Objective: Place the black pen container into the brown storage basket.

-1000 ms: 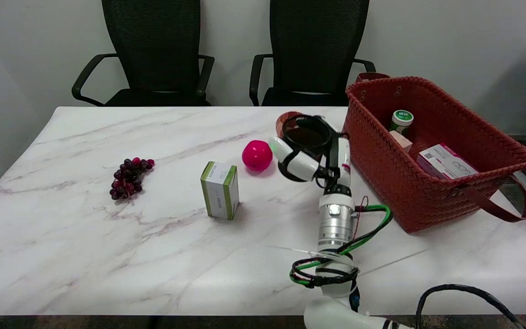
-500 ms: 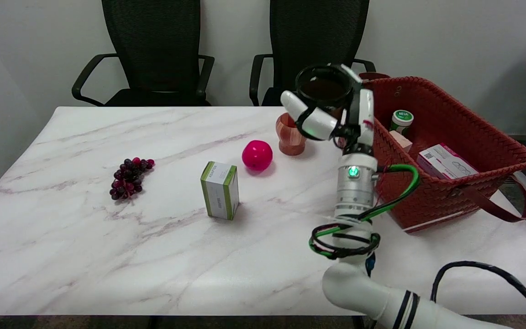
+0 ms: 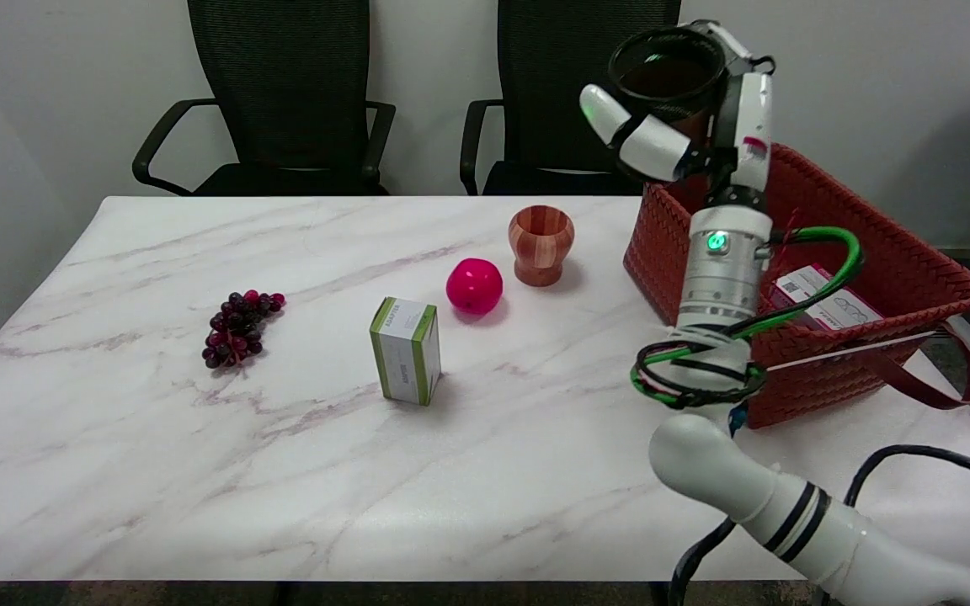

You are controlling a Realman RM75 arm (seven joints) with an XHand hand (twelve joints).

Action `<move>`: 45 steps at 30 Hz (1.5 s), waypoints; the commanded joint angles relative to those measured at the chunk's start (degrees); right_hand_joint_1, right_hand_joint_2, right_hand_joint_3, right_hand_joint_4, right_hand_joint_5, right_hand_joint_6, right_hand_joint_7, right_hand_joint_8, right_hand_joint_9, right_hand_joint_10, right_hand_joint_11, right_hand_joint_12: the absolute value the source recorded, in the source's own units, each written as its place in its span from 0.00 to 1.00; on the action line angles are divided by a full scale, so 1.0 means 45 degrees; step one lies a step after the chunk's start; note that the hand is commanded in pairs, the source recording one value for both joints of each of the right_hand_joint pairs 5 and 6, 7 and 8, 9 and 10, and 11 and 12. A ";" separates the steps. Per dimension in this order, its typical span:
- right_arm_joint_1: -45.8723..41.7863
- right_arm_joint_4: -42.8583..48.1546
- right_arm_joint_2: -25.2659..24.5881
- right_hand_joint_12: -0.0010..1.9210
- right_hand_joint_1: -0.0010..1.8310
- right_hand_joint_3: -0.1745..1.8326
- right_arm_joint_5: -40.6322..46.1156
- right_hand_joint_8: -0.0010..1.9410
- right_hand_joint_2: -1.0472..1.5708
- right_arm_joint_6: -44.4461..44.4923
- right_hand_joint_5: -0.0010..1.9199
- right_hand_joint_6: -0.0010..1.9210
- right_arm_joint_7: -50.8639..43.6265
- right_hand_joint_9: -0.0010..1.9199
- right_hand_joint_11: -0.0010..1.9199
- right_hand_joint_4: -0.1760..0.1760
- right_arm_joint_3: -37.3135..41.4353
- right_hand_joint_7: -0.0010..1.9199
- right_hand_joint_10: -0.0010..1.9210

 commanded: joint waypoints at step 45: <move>-0.1241 0.1463 0.2531 0.43 0.65 0.71 0.7751 0.65 0.48 -0.1873 0.47 0.47 -1.5776 0.65 0.43 0.50 0.4041 0.66 0.65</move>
